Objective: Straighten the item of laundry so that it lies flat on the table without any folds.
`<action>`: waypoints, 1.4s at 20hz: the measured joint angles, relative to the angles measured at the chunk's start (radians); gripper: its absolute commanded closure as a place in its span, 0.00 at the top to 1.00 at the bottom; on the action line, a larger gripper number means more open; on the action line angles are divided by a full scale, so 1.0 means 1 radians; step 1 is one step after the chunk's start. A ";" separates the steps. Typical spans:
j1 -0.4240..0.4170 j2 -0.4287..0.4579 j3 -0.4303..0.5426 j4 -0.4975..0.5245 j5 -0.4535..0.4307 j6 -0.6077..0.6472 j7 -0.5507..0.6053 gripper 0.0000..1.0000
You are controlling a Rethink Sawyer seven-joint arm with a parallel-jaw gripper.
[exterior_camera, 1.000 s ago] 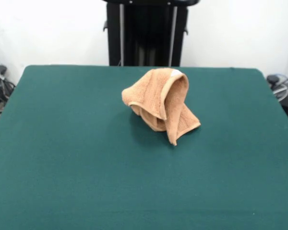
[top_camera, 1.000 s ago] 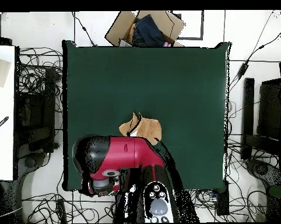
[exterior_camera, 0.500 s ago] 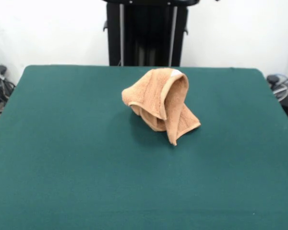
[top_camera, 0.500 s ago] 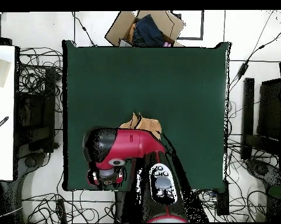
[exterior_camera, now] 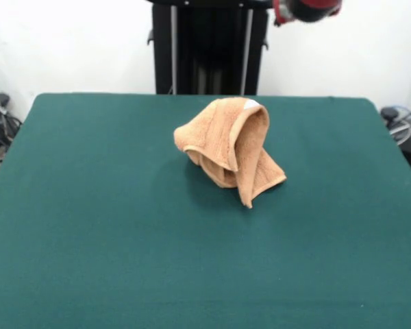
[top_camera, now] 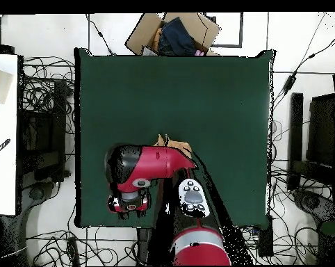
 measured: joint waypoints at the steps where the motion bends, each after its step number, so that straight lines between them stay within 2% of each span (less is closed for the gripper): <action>1: 0.000 0.011 0.001 -0.009 0.000 0.000 0.000 1.00; 12: 0.010 0.117 0.003 -0.111 -0.007 0.000 0.000 1.00; 28: 0.044 0.240 0.012 -0.314 -0.030 -0.001 0.000 1.00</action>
